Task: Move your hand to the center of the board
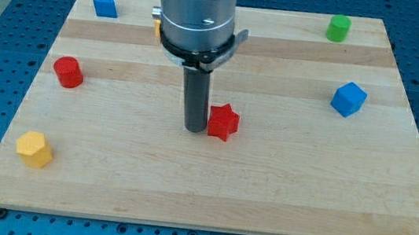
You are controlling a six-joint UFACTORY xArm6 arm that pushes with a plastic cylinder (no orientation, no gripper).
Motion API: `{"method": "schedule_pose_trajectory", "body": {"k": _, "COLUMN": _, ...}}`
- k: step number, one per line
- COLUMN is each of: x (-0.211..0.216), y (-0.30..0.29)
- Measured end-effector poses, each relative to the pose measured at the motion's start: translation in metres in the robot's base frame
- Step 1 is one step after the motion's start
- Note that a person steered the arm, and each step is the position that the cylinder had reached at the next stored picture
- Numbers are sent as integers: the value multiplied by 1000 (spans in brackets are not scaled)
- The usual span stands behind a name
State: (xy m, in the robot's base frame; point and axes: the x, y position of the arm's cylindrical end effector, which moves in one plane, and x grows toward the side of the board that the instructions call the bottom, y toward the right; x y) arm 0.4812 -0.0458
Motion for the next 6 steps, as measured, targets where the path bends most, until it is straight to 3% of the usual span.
{"method": "schedule_pose_trajectory", "body": {"k": 1, "x": -17, "y": -18}}
{"method": "schedule_pose_trajectory", "body": {"k": 2, "x": -39, "y": 20}}
{"method": "schedule_pose_trajectory", "body": {"k": 4, "x": 5, "y": 208}}
{"method": "schedule_pose_trajectory", "body": {"k": 5, "x": 3, "y": 211}}
{"method": "schedule_pose_trajectory", "body": {"k": 6, "x": -5, "y": 160}}
